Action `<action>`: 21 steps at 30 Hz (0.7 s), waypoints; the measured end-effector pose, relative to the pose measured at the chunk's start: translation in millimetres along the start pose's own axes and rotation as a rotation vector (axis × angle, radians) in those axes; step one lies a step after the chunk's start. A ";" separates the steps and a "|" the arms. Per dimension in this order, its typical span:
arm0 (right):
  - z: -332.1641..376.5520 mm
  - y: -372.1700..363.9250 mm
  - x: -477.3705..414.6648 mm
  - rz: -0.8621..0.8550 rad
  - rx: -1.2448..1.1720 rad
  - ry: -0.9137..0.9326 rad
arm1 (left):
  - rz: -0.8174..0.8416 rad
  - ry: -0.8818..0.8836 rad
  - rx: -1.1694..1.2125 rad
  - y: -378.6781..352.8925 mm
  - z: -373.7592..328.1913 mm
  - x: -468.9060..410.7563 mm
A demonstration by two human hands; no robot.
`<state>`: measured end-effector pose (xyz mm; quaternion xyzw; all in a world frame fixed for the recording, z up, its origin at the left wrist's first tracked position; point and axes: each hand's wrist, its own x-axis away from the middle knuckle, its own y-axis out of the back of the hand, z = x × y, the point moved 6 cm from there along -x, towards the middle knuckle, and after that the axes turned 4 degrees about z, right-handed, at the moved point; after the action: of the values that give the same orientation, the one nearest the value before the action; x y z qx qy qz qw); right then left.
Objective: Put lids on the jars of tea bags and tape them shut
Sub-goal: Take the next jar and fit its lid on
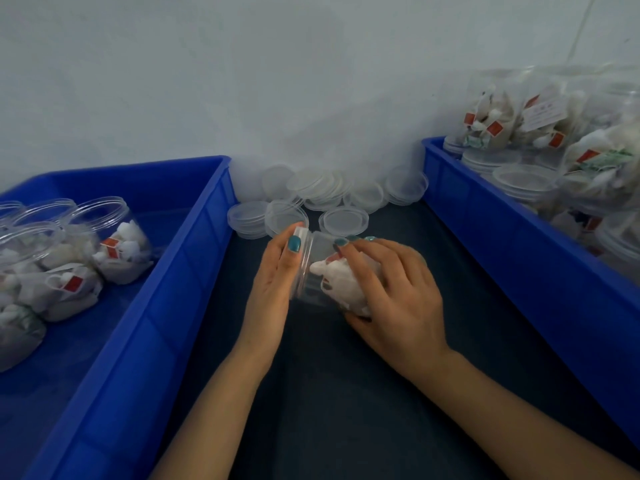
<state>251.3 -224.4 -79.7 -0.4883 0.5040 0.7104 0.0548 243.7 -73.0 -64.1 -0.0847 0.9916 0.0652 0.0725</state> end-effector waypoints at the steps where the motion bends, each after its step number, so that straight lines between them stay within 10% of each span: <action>1: 3.0 2.3 -0.6 -0.013 0.019 0.015 | -0.055 0.075 0.002 -0.1 -2.9 -6.3; 12: 17.1 11.3 -2.2 -0.051 0.024 0.100 | -0.059 0.055 0.054 12.1 13.6 -0.2; 21: -14.0 -21.5 4.3 0.336 -0.983 -0.371 | 0.051 -0.157 0.027 16.3 8.4 -2.4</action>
<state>270.3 -226.5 -97.4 -0.2357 0.1659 0.9352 -0.2057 244.3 -55.6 -70.1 -0.0529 0.9855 0.0601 0.1495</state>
